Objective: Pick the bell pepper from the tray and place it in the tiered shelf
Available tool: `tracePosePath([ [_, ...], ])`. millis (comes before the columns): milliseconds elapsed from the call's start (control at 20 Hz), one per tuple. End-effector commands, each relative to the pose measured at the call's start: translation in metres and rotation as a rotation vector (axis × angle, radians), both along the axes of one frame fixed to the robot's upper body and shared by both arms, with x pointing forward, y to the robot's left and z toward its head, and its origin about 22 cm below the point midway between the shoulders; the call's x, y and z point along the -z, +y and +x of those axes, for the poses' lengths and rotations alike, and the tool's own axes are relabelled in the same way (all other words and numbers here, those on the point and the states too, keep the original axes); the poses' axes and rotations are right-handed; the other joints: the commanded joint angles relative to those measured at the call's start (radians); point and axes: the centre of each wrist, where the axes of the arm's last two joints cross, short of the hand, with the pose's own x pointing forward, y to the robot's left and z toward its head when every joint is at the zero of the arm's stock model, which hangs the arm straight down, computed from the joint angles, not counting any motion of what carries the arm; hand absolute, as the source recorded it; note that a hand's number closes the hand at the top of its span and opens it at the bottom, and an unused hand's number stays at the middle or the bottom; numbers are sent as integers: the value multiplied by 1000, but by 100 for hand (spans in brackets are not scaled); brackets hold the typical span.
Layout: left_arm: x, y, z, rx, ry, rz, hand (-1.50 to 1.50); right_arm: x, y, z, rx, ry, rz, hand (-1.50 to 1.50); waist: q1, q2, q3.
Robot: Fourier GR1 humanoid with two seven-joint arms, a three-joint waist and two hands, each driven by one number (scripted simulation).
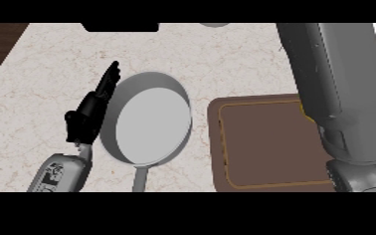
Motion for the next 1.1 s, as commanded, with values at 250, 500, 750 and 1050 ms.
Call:
tracePosePath([
  [250,5,5,-10,-2,71,18,0,-41,-24,0,188,-48,25,150,3,2,-6],
  [500,21,1,-3,-3,61,-12,0,-47,-77,13,219,-71,-19,150,5,10,-6],
  [750,6,10,2,-11,29,8,0,-50,-101,17,242,-51,-57,150,6,9,-6],
  [1050,14,-9,0,3,54,7,0,-47,-124,21,252,-28,-154,150,3,8,-6],
])
